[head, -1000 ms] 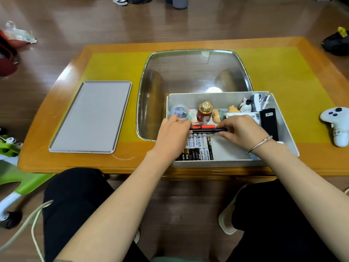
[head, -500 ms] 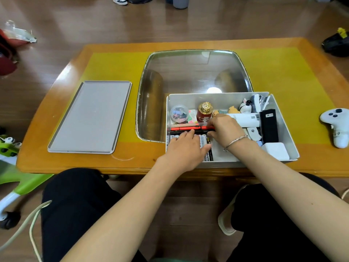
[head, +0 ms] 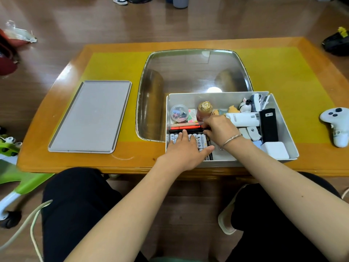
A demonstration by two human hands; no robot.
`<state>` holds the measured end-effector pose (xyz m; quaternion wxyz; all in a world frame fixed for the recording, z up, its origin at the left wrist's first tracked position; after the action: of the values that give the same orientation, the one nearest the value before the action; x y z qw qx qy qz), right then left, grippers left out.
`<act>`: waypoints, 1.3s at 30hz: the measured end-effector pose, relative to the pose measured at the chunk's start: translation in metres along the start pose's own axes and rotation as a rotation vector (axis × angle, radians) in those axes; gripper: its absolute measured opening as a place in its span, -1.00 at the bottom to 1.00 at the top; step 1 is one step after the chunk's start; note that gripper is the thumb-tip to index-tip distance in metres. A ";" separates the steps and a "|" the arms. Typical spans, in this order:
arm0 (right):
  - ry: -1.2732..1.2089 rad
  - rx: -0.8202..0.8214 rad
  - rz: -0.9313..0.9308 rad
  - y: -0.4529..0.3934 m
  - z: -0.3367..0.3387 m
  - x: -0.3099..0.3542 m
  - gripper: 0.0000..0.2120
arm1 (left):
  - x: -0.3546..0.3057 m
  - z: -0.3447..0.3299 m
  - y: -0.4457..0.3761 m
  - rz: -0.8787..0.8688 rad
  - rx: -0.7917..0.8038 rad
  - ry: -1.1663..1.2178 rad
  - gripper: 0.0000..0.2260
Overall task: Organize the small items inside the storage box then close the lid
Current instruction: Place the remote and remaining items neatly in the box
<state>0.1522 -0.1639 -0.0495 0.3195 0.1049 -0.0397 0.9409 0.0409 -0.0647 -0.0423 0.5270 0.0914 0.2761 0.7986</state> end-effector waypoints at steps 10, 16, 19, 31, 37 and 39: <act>-0.087 -0.103 0.047 0.024 0.025 -0.008 -0.87 | -0.001 0.001 -0.017 -0.102 0.015 -0.003 -0.26; -0.070 -0.284 -0.081 0.055 0.056 -0.036 -0.91 | 0.001 0.001 -0.019 -0.043 -0.003 -0.019 -0.22; -0.033 -0.396 -0.228 0.072 0.069 -0.056 -0.88 | -0.004 0.002 -0.015 -0.088 -0.094 0.015 -0.28; 0.167 -0.223 -0.586 0.097 0.068 -0.082 -0.49 | -0.071 0.030 -0.043 -0.384 -0.482 0.077 -0.48; 0.217 -0.128 -0.605 0.084 0.062 -0.079 -0.38 | -0.086 0.025 -0.061 -0.389 -0.498 0.029 -0.52; 0.223 -0.144 -0.595 0.083 0.060 -0.081 -0.44 | -0.088 0.026 -0.062 -0.398 -0.497 0.044 -0.52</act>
<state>0.1746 -0.2859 -0.0093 0.5896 -0.0144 -0.0385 0.8067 0.1390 -0.1158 -0.0419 0.6729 -0.1133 0.0964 0.7246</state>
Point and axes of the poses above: each hand's wrist, its own y-axis away from the middle knuckle, its own z-axis out of the back of the hand, x = y × z, the point moved 1 cm from there along -y, towards the middle knuckle, and after that the axes turned 10 degrees about z, right-handed, at the moved point
